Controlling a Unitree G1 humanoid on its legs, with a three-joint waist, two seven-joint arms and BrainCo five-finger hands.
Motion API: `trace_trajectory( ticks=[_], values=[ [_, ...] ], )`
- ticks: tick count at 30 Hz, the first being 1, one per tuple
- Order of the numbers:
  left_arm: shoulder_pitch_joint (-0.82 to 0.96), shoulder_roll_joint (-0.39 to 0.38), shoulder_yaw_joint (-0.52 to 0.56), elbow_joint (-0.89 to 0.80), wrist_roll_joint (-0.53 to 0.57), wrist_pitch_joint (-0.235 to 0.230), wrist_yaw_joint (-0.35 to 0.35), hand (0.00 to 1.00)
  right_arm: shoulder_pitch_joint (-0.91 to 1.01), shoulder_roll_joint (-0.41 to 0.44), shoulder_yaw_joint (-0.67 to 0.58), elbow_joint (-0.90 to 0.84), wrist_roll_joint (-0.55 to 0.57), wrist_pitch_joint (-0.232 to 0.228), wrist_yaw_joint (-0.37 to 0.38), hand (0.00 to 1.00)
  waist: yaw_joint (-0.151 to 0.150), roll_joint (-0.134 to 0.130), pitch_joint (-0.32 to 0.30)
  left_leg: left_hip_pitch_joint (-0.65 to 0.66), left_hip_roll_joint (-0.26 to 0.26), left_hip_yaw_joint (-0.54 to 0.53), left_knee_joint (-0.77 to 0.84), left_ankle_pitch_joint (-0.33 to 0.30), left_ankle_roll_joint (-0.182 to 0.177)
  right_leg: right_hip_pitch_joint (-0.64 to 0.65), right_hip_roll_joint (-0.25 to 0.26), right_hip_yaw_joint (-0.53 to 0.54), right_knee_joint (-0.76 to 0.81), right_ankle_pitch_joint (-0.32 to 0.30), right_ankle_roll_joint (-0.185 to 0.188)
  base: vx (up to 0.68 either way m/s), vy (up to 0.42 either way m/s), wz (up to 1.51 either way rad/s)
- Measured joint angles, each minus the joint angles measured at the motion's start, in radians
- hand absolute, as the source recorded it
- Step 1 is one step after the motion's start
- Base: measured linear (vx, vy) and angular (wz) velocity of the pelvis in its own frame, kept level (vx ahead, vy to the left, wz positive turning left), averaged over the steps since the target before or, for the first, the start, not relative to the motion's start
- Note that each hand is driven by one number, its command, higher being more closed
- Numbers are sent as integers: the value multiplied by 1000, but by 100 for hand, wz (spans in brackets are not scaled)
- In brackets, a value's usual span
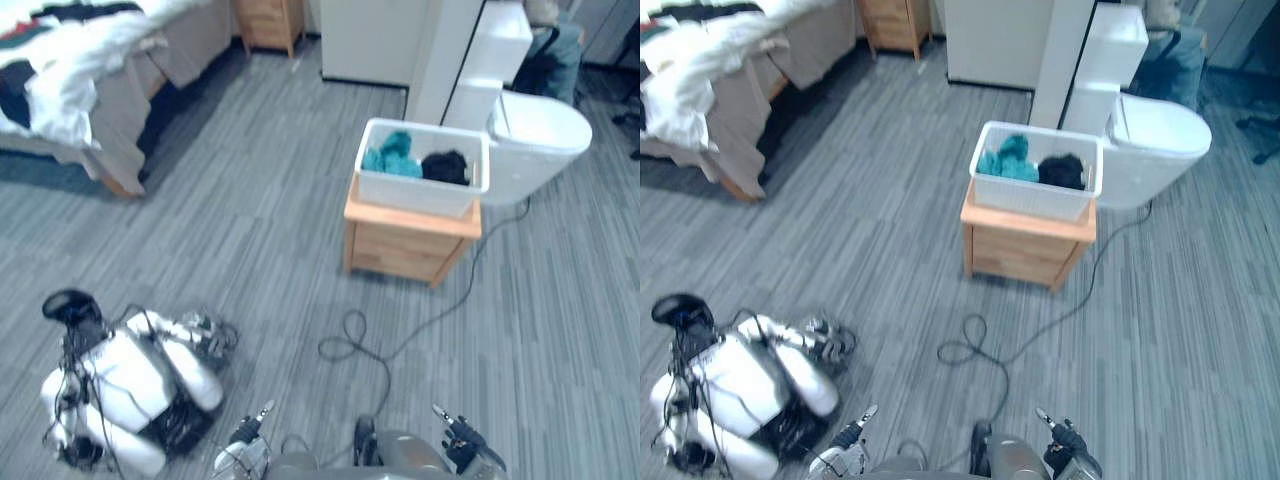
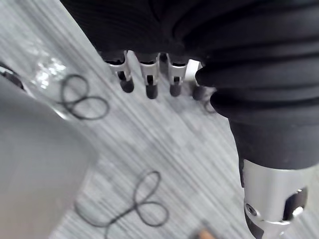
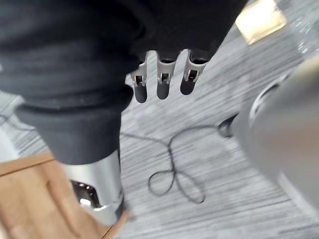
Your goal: Pick up the laundry basket with both hands and put the clothes into the washing machine.
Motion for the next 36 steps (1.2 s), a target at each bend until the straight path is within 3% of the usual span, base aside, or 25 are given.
trace_trajectory(
  ticks=[1,3,4,6,7,8,9,10,11,12,13,16,17,18,20,21,23,24,25,26,28,29,32,36],
  values=[
    [16,2,-2,-10,-13,-1,-2,0,-19,2,19,4,1,-1,-1,0,17,-14,3,-73,7,19,49,-27,41,78,-5,40,-42,0,0,532,58,-82],
    [23,9,-4,-31,-22,-3,1,0,-59,3,61,3,3,-2,-3,0,38,-2,3,-191,38,28,6,-66,86,155,-8,98,-92,0,1,527,115,-92],
    [23,12,-8,-30,-26,-2,2,0,-85,4,89,-2,21,-3,-7,0,54,-3,7,-251,57,30,-116,-87,112,192,-23,139,-114,-11,20,535,189,-94],
    [22,23,-8,-31,-40,-4,4,0,-90,10,125,-38,58,-4,-13,0,63,-15,21,-285,56,37,-384,-103,113,246,-67,171,-115,-51,87,542,227,-79],
    [26,24,-14,-26,-39,-4,7,0,-74,5,135,-70,81,-5,-26,0,62,-13,18,-260,56,44,-635,-84,107,280,-92,185,-109,-85,133,591,284,-49],
    [42,15,-21,-23,-38,-4,14,0,-47,-1,130,-104,103,-8,-28,0,58,16,1,-218,65,45,-908,12,119,307,-92,196,-95,-111,161,625,315,-43],
    [59,5,-29,-20,-39,-4,19,0,-34,-18,125,-114,109,-9,-30,0,53,42,-16,-206,77,37,-1014,75,125,320,-77,210,-85,-122,171,664,396,-22],
    [56,18,-33,-9,-51,-5,24,0,-39,-17,121,-102,116,-11,-38,0,45,19,-24,-206,46,45,-982,121,134,329,-106,235,-54,-150,186,631,395,3],
    [45,45,-38,-1,-48,-8,36,0,-41,-4,120,-106,118,-15,-50,0,41,-43,-42,-193,-7,90,-1006,94,159,288,-168,270,10,-119,210,595,391,3],
    [44,46,-36,3,-50,-8,41,0,-44,-5,118,-105,118,-21,-52,0,43,-59,-50,-187,-23,106,-1012,87,169,270,-186,291,38,-99,218,565,351,-1],
    [41,54,-35,15,-55,-12,46,0,-44,-7,110,-103,120,-30,-54,0,47,-77,-57,-159,-56,124,-1022,79,201,248,-216,317,93,-53,248,463,290,-11],
    [21,60,-56,37,-55,-15,47,0,-54,-4,90,-80,123,-36,-53,0,47,-77,-55,-77,-94,139,-1061,50,241,204,-235,363,229,-45,287,519,320,-9],
    [8,55,-88,46,-56,-14,47,0,-55,3,94,-73,129,-36,-48,0,44,-73,-53,2,-114,142,-1106,42,249,116,-233,368,432,-62,336,388,275,-15],
    [1,53,-110,47,-56,-15,46,0,-47,7,100,-73,131,-36,-46,0,35,-72,-52,56,-122,143,-1130,32,253,43,-232,357,580,-64,341,268,198,-13],
    [-6,55,-131,47,-57,-16,46,0,-35,6,128,-75,138,-36,-47,0,19,-67,-49,103,-118,143,-1147,22,252,-42,-239,328,669,-70,341,180,128,-7],
    [-13,55,-134,46,-57,-20,47,0,-34,7,135,-75,143,-37,-49,0,20,-62,-46,136,-107,157,-1172,14,245,-108,-266,290,657,-71,338,114,90,-28],
    [-9,45,-132,46,-64,-25,54,0,-26,7,131,-74,150,-37,-63,0,21,-45,-35,168,-72,177,-1181,-24,226,-154,-292,232,486,-72,338,35,21,-47],
    [-7,45,-130,46,-68,-26,57,0,-25,9,131,-74,151,-37,-67,0,21,-40,-35,173,-60,181,-1184,-32,220,-159,-289,223,411,-71,340,16,-63,-41],
    [1,45,-122,46,-82,-26,68,0,-20,11,131,-74,163,-37,-70,0,19,-37,-38,173,-40,184,-1192,-35,213,-155,-274,205,242,-67,348,31,-130,-25],
    [8,47,-117,45,-104,-28,75,0,-13,11,122,-75,187,-37,-74,0,18,-53,-54,166,-32,181,-1205,-34,199,-141,-258,205,60,-42,355,52,-165,-8],
    [16,67,-114,36,-123,-29,83,0,4,8,89,-79,211,-46,-92,0,6,-95,-66,168,-48,154,-1233,-21,171,-111,-261,210,-70,29,327,133,-245,42],
    [16,66,-97,35,-142,-31,90,0,16,-3,52,-91,226,-46,-105,0,-7,-103,-69,196,-47,124,-1262,-6,148,-86,-260,188,-90,53,342,195,-267,60],
    [50,23,-75,-1,-189,-47,94,0,39,-36,2,-194,237,-51,-128,0,-4,-55,-85,202,0,109,-1313,21,114,-85,-212,170,-120,59,326,249,-245,8],
    [61,17,-39,-94,-227,-57,106,0,48,-65,-82,-301,260,-60,-167,0,-7,-41,-90,210,41,82,-1344,29,89,-52,-166,131,-174,66,315,180,-155,13]
  ],
)
